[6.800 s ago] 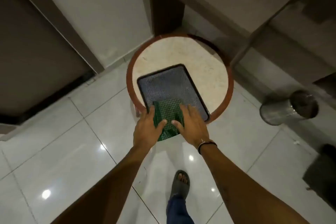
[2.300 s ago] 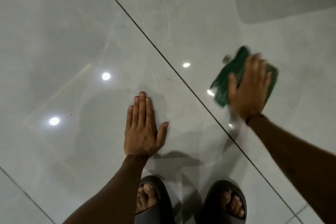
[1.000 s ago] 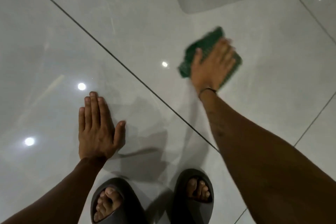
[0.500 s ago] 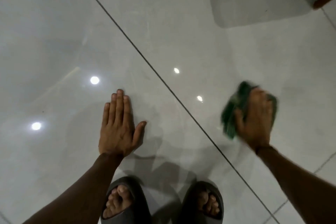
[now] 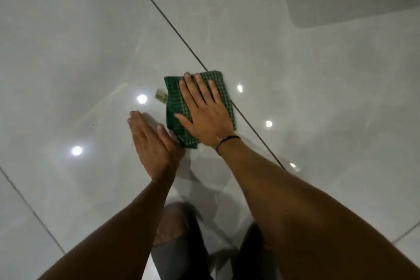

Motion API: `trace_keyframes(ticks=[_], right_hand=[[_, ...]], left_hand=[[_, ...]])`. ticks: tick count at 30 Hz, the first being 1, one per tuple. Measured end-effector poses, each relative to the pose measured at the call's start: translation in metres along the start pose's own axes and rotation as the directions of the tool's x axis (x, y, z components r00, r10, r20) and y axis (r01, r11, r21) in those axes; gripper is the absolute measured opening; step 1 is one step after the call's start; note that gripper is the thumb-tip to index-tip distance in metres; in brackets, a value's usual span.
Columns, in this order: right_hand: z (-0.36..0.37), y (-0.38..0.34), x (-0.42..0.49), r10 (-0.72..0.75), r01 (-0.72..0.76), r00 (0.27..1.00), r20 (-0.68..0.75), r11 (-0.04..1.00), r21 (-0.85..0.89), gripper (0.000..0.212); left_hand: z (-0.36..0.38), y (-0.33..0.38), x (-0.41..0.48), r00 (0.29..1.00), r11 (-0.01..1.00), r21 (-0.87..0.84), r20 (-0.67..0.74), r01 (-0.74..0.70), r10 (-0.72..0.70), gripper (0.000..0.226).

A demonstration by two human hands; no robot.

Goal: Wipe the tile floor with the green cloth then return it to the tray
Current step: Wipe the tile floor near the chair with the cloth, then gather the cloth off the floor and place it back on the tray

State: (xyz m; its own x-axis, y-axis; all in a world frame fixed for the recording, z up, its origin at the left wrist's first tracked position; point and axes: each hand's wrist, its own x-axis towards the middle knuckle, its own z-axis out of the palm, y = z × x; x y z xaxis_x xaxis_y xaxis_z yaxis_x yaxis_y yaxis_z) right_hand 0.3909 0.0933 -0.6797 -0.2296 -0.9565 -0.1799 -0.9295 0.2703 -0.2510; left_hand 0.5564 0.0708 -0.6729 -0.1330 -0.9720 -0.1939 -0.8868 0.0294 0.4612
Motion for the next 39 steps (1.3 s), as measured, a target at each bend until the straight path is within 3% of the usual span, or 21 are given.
trace_keyframes(ticks=[2,5,7,9,12,15,17,21,24,28,33,36,38,39], right_hand=[[0.001,0.007,-0.041,-0.042,0.044,0.996,0.08,0.999,-0.028,0.088],[-0.004,0.017,-0.098,0.006,-0.009,0.989,0.151,1.0,0.02,0.083],[-0.012,0.02,-0.128,0.103,-0.117,0.982,0.157,0.99,0.082,0.08],[-0.022,0.017,-0.144,0.324,-0.343,0.936,0.137,0.929,0.141,0.085],[-0.037,0.012,-0.135,0.643,-0.654,0.753,0.135,0.714,0.25,0.076],[-0.066,0.009,-0.115,0.716,-0.76,0.605,0.349,0.387,0.522,0.037],[-0.099,0.005,-0.112,0.707,-0.757,0.533,0.464,0.155,0.634,0.022],[-0.196,0.009,-0.122,0.689,-0.707,0.432,0.583,-0.143,0.693,0.016],[-0.311,0.024,-0.132,0.651,-0.622,0.42,0.632,-0.299,0.723,0.007],[-0.489,0.065,-0.126,0.657,-0.529,0.491,0.572,-0.297,0.795,0.021],[-0.658,0.157,-0.073,0.743,-0.409,0.59,0.317,-0.063,0.91,0.028],[-0.724,0.221,-0.01,0.785,-0.305,0.608,0.12,0.091,0.948,0.022],[-0.814,0.298,0.033,0.813,-0.277,0.58,0.05,0.139,0.951,0.026],[-0.817,0.3,0.043,0.808,-0.297,0.588,0.036,0.174,0.939,0.027]], left_hand=[[-0.014,0.002,-0.008,0.994,0.995,0.038,-0.047,0.096,-0.094,0.068],[-0.024,0.019,-0.031,0.996,0.992,0.093,0.017,0.084,-0.086,0.055],[-0.021,0.041,-0.046,0.986,0.993,0.082,0.137,0.084,-0.095,0.059],[-0.013,0.067,-0.056,0.964,0.995,0.033,0.25,0.09,-0.096,0.062],[-0.004,0.098,-0.05,0.905,0.96,-0.038,0.347,0.277,-0.247,0.053],[-0.015,0.115,-0.037,0.802,0.868,-0.117,0.459,0.482,-0.383,0.037],[-0.044,0.131,-0.031,0.754,0.83,-0.15,0.525,0.538,-0.394,0.034],[-0.129,0.185,-0.029,0.708,0.802,-0.228,0.637,0.552,-0.306,0.028],[-0.213,0.253,-0.026,0.668,0.744,-0.311,0.706,0.591,-0.235,0.016],[-0.317,0.39,-0.016,0.655,0.695,-0.402,0.745,0.596,-0.131,0.029],[-0.371,0.571,0.026,0.695,0.636,-0.54,0.719,0.552,0.007,0.035],[-0.38,0.677,0.065,0.773,0.588,-0.65,0.632,0.482,0.064,0.043],[-0.396,0.808,0.09,0.781,0.609,-0.662,0.615,0.437,0.107,0.046],[-0.396,0.814,0.093,0.794,0.628,-0.657,0.6,0.418,0.1,0.043]])
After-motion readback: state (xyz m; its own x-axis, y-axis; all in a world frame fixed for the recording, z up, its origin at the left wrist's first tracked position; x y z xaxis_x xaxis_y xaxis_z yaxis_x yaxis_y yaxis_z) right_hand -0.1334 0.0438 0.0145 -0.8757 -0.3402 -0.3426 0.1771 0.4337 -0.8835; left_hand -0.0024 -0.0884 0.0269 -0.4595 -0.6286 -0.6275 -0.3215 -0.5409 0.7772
